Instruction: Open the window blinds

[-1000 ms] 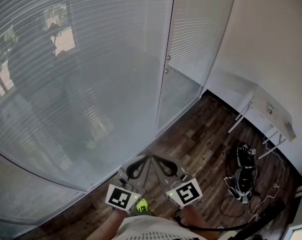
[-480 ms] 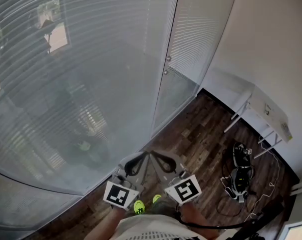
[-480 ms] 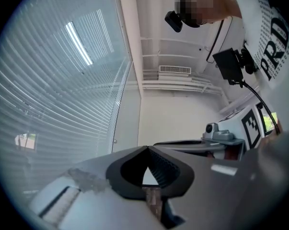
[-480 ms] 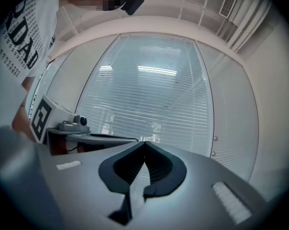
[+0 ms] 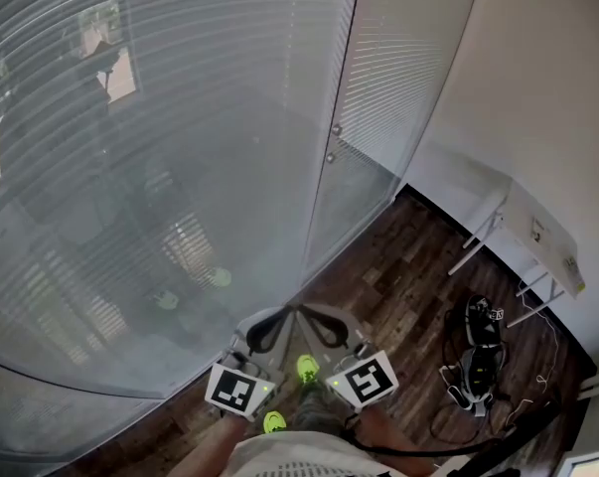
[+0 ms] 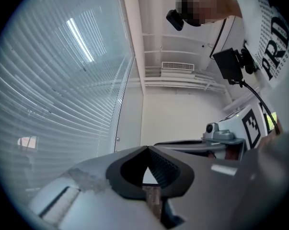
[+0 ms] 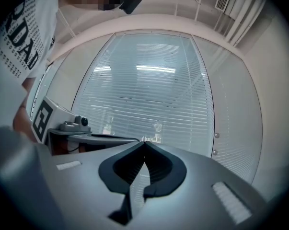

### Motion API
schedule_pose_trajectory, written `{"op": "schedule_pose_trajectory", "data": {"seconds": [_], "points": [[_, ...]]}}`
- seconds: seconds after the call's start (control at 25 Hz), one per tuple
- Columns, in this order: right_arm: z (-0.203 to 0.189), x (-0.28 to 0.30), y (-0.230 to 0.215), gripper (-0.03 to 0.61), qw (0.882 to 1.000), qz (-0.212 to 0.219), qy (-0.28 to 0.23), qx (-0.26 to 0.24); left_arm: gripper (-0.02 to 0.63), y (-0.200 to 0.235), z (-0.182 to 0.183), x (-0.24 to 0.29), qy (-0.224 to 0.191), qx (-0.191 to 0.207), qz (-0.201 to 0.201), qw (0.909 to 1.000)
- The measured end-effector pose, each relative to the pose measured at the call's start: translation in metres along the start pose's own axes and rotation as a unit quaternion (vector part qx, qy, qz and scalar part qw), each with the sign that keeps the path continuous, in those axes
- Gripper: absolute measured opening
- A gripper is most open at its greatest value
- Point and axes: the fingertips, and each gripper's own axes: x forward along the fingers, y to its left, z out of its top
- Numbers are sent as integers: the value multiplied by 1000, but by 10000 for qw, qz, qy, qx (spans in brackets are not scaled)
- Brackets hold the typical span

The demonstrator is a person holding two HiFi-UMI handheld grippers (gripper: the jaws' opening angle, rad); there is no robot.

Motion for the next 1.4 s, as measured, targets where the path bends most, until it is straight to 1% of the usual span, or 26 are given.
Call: {"op": "schedule_pose_trajectory", "data": {"seconds": [0.08, 0.2, 0.32, 0.44, 0.48, 0.56, 0.68, 0.76, 0.84, 0.92, 1.04, 1.2, 1.4], "points": [[-3, 8, -12, 8, 10000, 55, -16, 1, -9, 9, -3, 11, 100, 125, 58, 9999], [-6, 27, -40, 8, 9999, 150, -37, 35, -9, 27, -4, 40, 150, 179, 165, 9996], [-15, 41, -68, 8, 9997, 249, -24, 82, -9, 39, -9, 70, -6, 70, 239, 9997], [-16, 47, -87, 8, 9993, 349, -70, 73, -9, 44, -5, 90, -182, 38, 345, 9992], [-16, 49, -95, 8, 9992, 375, -88, 64, -9, 45, -4, 97, -190, 63, 388, 9990], [-18, 53, -112, 8, 9990, 428, -99, 44, -9, 50, -6, 115, -77, 197, 470, 9987], [-36, 56, -135, 8, 9985, 534, -119, 10, -9, 53, -26, 137, -72, 321, 580, 9978], [-53, 55, -150, 8, 9981, 593, -149, -21, -9, 52, -43, 152, -193, 280, 633, 9974], [-60, 55, -165, 8, 9978, 634, -170, -53, -9, 53, -50, 168, -186, 295, 685, 9970], [-54, 59, -181, 8, 9975, 680, -198, -37, -9, 56, -44, 183, -184, 332, 737, 9966], [-43, 70, -206, 8, 9970, 740, -235, -21, -9, 64, -29, 209, -276, 273, 785, 9962], [-44, 71, -221, 8, 9967, 761, -268, -23, -9, 65, -29, 224, -244, 317, 800, 9960], [-59, 73, -223, 8, 9961, 832, -289, -25, -9, 67, -43, 227, -329, 181, 847, 9957]]}}
